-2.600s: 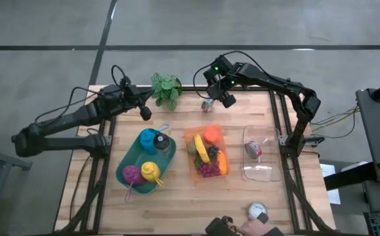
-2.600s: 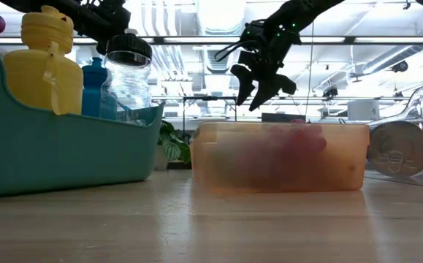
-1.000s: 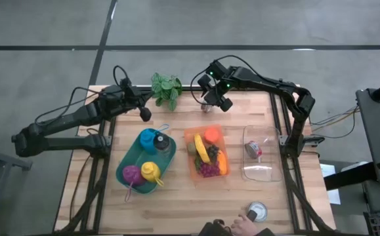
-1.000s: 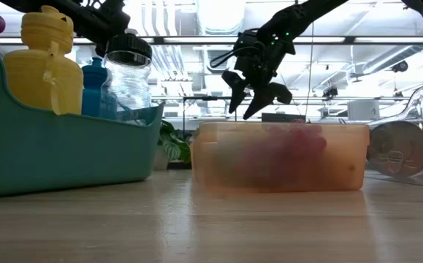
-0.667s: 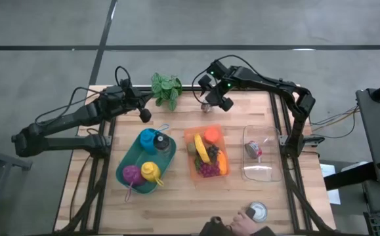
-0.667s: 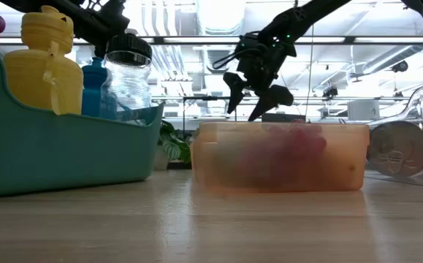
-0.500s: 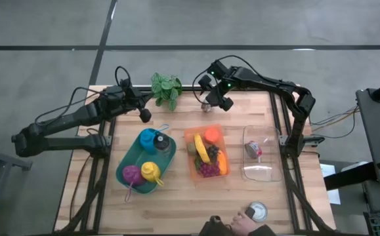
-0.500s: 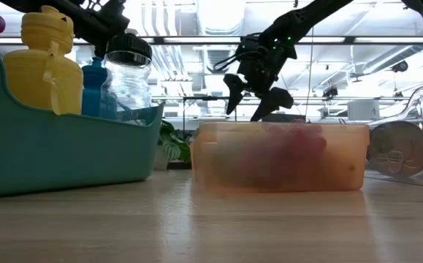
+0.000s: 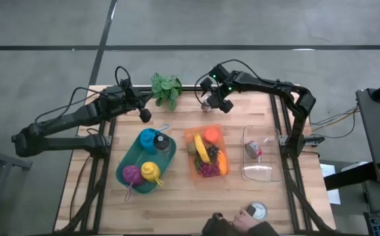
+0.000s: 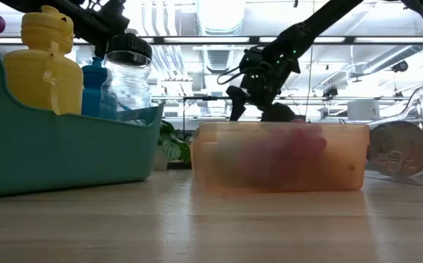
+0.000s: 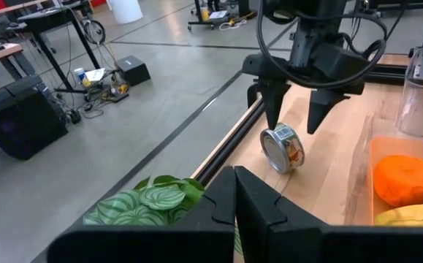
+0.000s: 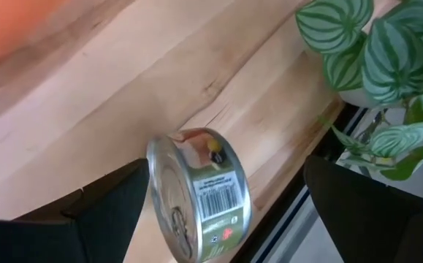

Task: Pick & Place Food Item
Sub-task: Put the top green tuna can into the transparent bin

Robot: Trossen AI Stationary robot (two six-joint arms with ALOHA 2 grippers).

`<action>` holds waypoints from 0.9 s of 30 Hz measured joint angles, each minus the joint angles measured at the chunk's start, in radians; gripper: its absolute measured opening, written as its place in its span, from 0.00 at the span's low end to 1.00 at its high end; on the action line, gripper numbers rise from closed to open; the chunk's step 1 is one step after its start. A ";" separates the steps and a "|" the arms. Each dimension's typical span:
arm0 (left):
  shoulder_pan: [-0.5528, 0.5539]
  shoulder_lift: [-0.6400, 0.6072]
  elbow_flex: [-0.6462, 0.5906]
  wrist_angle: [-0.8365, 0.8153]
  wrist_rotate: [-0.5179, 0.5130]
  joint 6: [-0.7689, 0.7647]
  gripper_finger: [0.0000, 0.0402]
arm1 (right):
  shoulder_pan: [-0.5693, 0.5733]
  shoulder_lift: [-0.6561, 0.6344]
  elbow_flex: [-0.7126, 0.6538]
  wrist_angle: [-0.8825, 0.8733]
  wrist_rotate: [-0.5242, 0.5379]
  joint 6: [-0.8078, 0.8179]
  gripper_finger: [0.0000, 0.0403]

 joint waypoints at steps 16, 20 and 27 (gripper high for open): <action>0.000 -0.001 0.000 -0.030 0.000 0.000 0.01 | -0.029 0.001 -0.122 0.169 -0.042 -0.006 0.90; 0.000 -0.001 0.000 -0.053 0.000 0.000 0.01 | -0.029 0.001 -0.150 0.202 -0.047 -0.006 0.90; 0.000 -0.001 0.000 -0.066 0.000 0.000 0.01 | -0.029 0.002 -0.201 0.262 -0.052 0.002 0.90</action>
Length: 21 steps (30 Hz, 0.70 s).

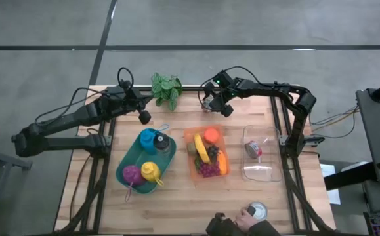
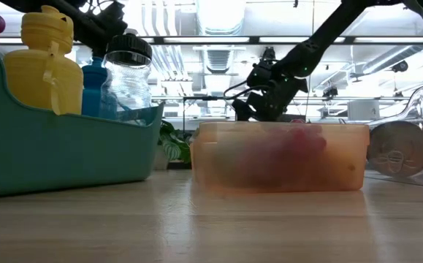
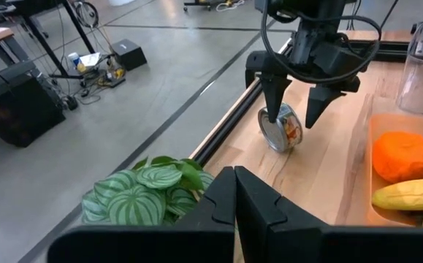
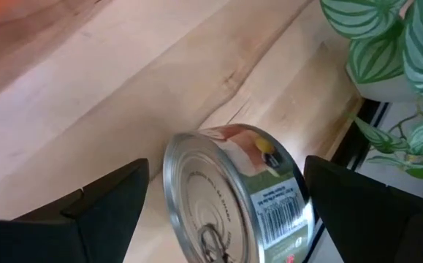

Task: Pick & Place Food Item
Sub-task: Put the top green tuna can into the transparent bin

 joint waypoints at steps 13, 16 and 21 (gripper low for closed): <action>0.000 0.000 0.000 -0.048 0.000 0.000 0.01 | -0.005 0.000 -0.026 0.014 0.025 0.005 0.78; 0.000 0.000 0.000 -0.053 0.000 0.000 0.01 | -0.005 0.000 -0.027 0.016 0.036 0.004 0.70; 0.000 0.000 0.000 -0.056 0.000 0.000 0.01 | -0.006 0.000 -0.027 0.016 0.037 0.004 0.59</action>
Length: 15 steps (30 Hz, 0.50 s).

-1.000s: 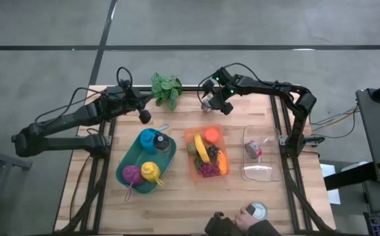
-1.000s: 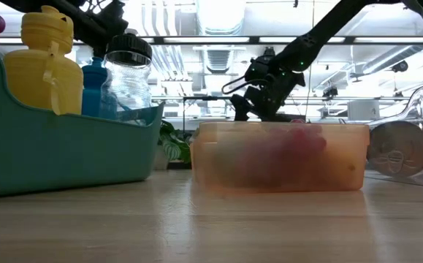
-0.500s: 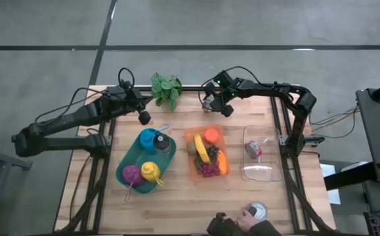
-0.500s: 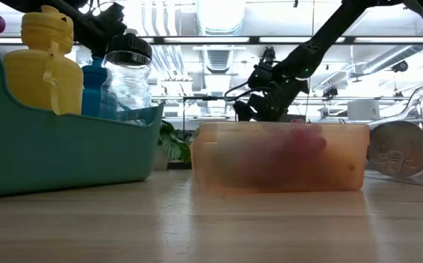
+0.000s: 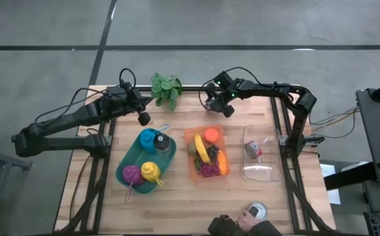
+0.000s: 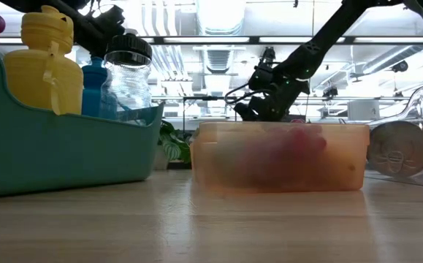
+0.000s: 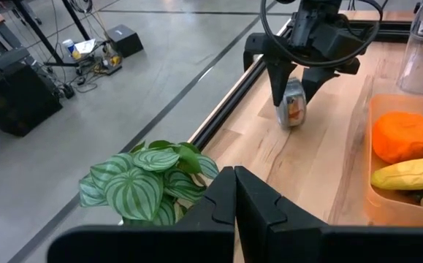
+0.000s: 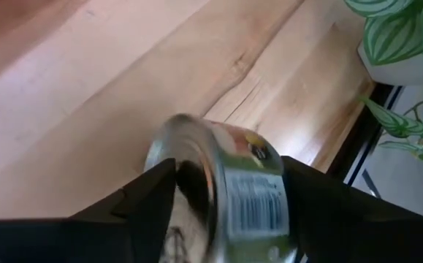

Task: Pick & Place Food Item
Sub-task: Put the top green tuna can into the transparent bin

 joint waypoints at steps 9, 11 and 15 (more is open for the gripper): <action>0.000 0.000 0.000 -0.004 0.000 0.000 0.01 | 0.001 -0.002 -0.001 0.002 0.053 0.000 0.44; 0.000 0.000 0.000 -0.006 0.000 0.000 0.01 | 0.001 -0.002 0.002 -0.004 0.056 0.000 0.41; 0.000 0.000 0.000 -0.007 0.000 0.000 0.01 | 0.001 -0.002 0.009 -0.013 0.061 0.010 0.36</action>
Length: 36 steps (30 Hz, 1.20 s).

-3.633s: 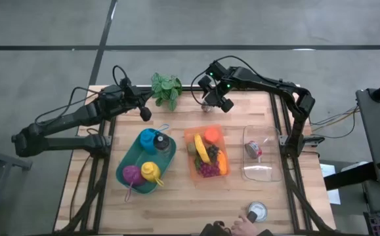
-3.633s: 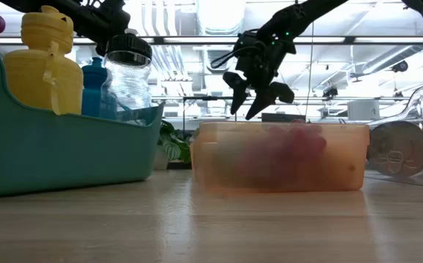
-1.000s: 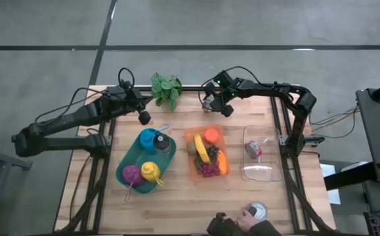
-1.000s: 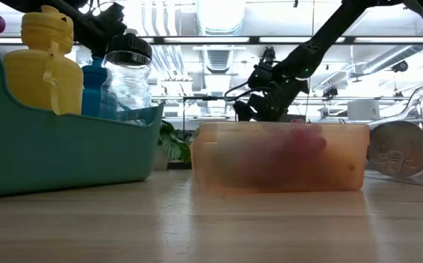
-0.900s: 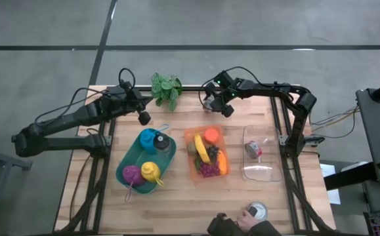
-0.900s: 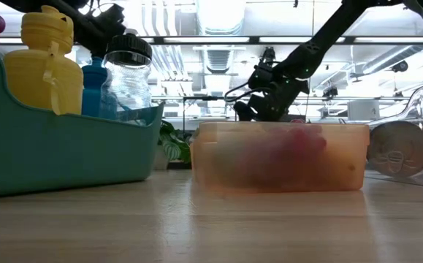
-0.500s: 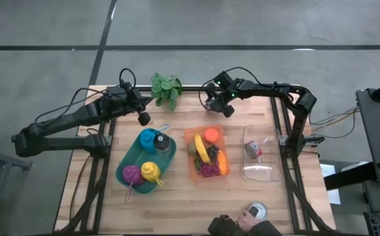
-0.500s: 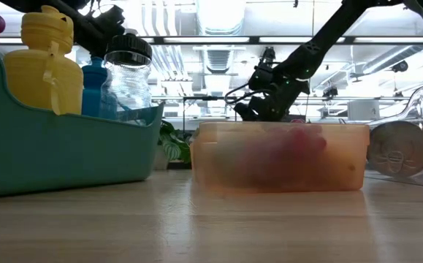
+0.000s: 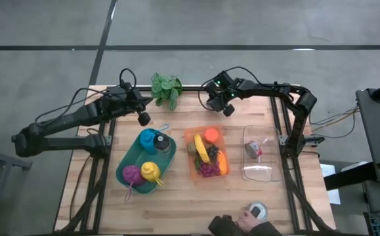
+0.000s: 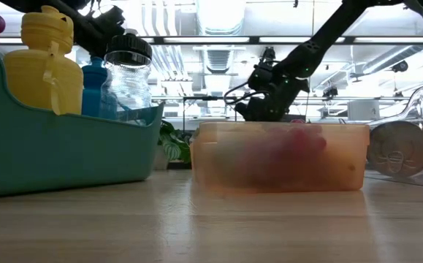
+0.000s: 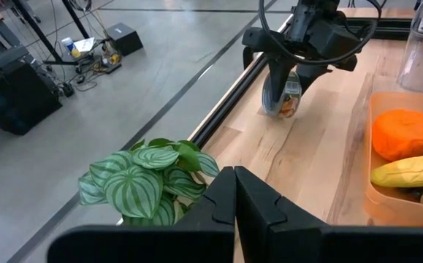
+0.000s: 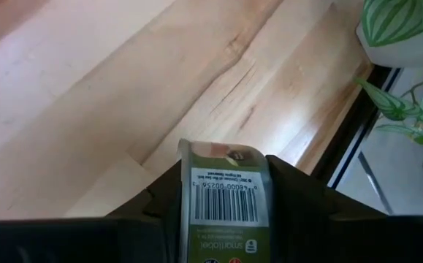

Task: Pick & Place Food Item
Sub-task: Put the top green tuna can into the transparent bin

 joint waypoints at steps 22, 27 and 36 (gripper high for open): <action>0.000 0.000 0.000 -0.045 0.000 0.000 0.01 | 0.002 -0.049 0.152 -0.061 0.020 0.295 0.36; 0.000 0.000 0.000 -0.045 0.000 0.000 0.01 | 0.002 -0.083 0.233 -0.140 0.027 0.416 0.36; 0.000 0.000 0.000 -0.048 0.000 0.000 0.01 | 0.004 -0.160 0.386 -0.275 0.065 0.749 0.36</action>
